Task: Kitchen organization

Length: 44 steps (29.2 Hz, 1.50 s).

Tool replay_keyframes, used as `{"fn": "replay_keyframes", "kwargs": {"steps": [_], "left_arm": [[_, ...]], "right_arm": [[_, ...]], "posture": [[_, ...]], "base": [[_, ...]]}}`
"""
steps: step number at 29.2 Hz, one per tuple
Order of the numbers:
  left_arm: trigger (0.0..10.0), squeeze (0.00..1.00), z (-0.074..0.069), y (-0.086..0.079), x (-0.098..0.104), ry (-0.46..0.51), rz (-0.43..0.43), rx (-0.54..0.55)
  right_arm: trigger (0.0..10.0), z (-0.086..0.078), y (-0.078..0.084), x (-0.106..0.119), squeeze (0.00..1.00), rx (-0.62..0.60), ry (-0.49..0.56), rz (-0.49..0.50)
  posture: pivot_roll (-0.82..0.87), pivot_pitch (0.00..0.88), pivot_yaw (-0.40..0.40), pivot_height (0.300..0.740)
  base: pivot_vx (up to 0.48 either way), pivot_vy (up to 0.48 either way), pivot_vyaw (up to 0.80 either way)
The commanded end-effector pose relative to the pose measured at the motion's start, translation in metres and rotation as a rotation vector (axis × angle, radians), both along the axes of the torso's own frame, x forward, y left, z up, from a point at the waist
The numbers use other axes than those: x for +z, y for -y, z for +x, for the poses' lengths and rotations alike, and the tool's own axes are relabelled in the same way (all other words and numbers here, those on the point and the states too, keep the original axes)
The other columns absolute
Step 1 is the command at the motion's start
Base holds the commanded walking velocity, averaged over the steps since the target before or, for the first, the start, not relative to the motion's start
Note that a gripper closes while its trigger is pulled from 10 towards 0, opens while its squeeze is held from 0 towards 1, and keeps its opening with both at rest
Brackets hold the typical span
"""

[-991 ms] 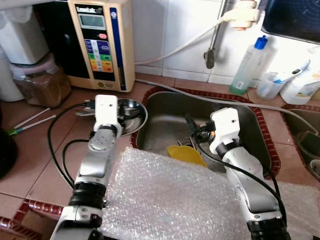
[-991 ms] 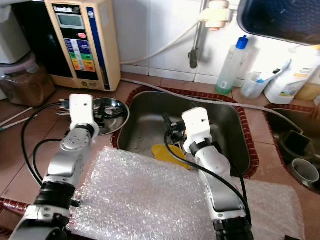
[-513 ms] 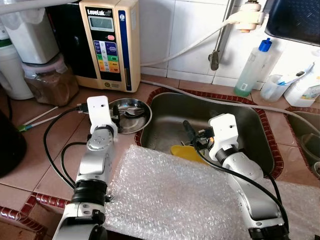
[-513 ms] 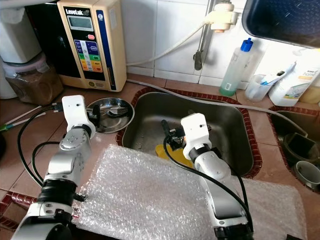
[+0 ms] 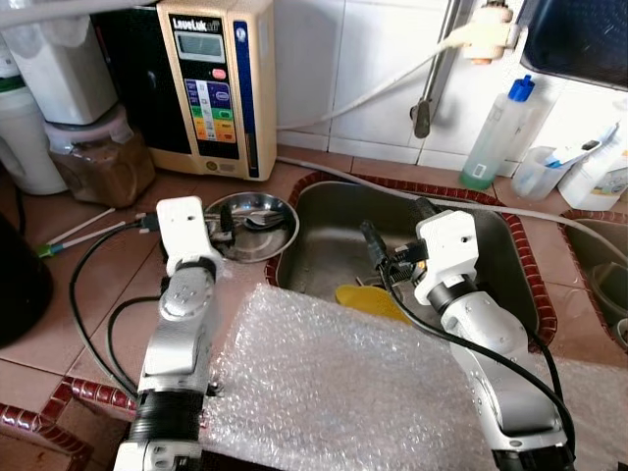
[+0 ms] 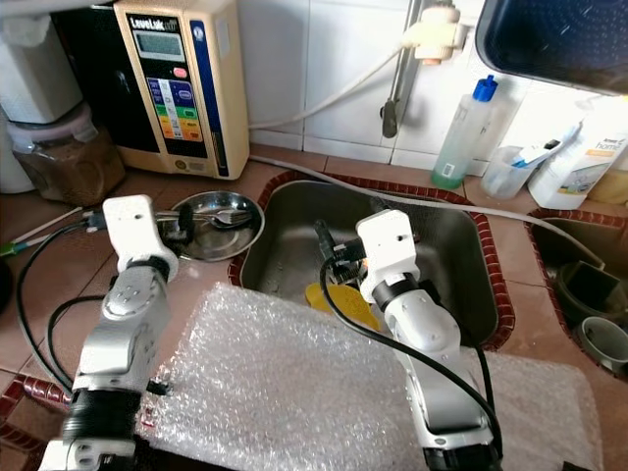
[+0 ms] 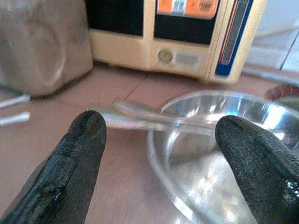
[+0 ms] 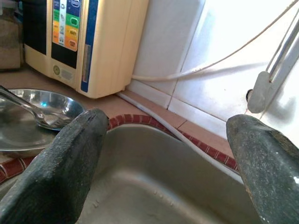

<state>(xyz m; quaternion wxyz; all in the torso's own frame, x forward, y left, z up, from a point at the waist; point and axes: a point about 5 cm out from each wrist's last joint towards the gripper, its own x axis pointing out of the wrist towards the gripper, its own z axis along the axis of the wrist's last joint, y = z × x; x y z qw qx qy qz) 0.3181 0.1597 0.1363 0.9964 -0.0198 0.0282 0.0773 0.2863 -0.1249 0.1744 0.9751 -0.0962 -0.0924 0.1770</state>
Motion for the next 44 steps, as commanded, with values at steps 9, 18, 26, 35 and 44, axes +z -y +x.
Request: {"fn": "replay_keyframes", "kwargs": {"steps": [9, 18, 26, 35, 44], "left_arm": [[10.0, 1.0, 0.024, 0.018, -0.002, -0.124, -0.147, -0.002], [10.0, 0.0, 0.044, 0.019, 0.008, -0.169, -0.244, 0.045], [10.0, 0.0, 0.045, 0.015, 0.014, -0.16, -0.227, 0.059], [10.0, 0.0, 0.048, 0.018, 0.022, -0.115, -0.177, 0.047], [10.0, 0.0, 0.051, 0.047, 0.034, -0.088, -0.183, -0.089]], "right_arm": [[10.0, -0.003, -0.014, 0.003, 0.0, 0.045, 0.017, -0.014], [10.0, -0.005, -0.017, 0.001, 0.0, 0.052, 0.017, -0.033], [10.0, -0.007, -0.018, 0.0, 0.0, 0.05, 0.013, -0.038], [10.0, -0.005, -0.018, -0.001, 0.0, 0.052, 0.011, -0.045], [10.0, -0.004, -0.021, -0.004, 0.0, 0.063, 0.002, -0.052]], "posture": [[0.05, 0.0, 0.005, 0.74], [0.03, 0.0, 0.022, 0.74], [0.03, 0.0, 0.025, 0.74], [0.04, 0.0, 0.018, 0.74], [0.03, 0.0, 0.02, 0.74]], "base": [[0.0, 0.0, 0.0], [0.0, 0.0, 0.0], [0.0, 0.0, 0.0], [0.0, 0.0, 0.0], [0.0, 0.0, 0.0]]}}
